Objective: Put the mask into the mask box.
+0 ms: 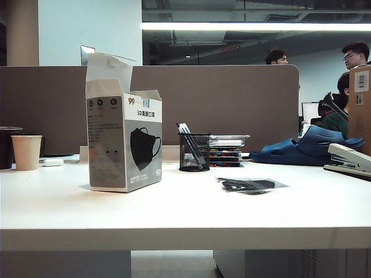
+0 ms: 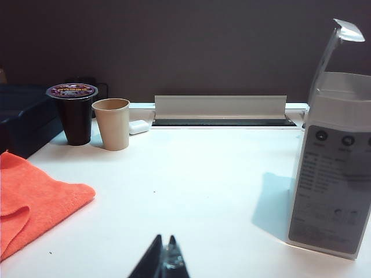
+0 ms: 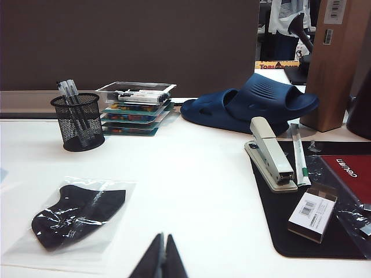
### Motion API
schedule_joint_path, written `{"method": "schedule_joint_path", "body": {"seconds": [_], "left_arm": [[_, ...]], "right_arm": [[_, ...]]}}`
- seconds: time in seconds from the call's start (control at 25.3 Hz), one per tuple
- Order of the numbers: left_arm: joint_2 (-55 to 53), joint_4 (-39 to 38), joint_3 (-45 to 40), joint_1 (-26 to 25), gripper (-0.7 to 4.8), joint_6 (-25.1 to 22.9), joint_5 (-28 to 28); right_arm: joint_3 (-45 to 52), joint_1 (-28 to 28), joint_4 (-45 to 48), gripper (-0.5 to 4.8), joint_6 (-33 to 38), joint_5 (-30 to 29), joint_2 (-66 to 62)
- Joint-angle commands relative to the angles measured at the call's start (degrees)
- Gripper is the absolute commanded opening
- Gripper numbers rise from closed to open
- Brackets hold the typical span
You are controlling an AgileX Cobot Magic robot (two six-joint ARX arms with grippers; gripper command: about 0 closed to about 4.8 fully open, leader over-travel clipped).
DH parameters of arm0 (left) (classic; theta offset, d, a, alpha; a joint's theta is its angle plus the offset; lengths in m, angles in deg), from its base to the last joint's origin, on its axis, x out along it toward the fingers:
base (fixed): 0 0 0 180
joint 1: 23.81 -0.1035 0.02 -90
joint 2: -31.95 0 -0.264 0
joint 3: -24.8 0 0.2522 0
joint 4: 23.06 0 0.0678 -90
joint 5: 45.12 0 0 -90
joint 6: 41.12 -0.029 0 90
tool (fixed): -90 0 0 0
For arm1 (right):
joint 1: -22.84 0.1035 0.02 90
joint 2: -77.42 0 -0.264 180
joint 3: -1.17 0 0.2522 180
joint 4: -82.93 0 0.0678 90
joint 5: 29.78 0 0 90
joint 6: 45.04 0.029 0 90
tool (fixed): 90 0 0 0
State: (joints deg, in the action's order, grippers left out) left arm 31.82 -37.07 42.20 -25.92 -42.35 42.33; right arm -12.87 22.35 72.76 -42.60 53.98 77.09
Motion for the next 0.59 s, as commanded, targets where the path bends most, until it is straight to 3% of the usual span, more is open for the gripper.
{"method": "schedule_joint_path", "body": {"seconds": [0.04, 0.36, 0.59], "left_arm": [[0.0, 0.39, 0.17, -0.07, -0.06, 0.22, -0.24], [0.0, 0.37, 2.97, -0.07, -0.06, 1.29, -5.07], [-0.02, -8.79, 11.21, -0.07, -0.06, 1.27, -13.7]], "right_arm": [[0.26, 0.07, 1.16, -0.05, -0.07, -0.07, 0.44], [-3.3, 0.07, 0.96, -0.05, 0.22, -0.04, 0.42], [-12.85, 0.07, -10.67, -0.05, 2.6, -0.09, 0.28]]}}
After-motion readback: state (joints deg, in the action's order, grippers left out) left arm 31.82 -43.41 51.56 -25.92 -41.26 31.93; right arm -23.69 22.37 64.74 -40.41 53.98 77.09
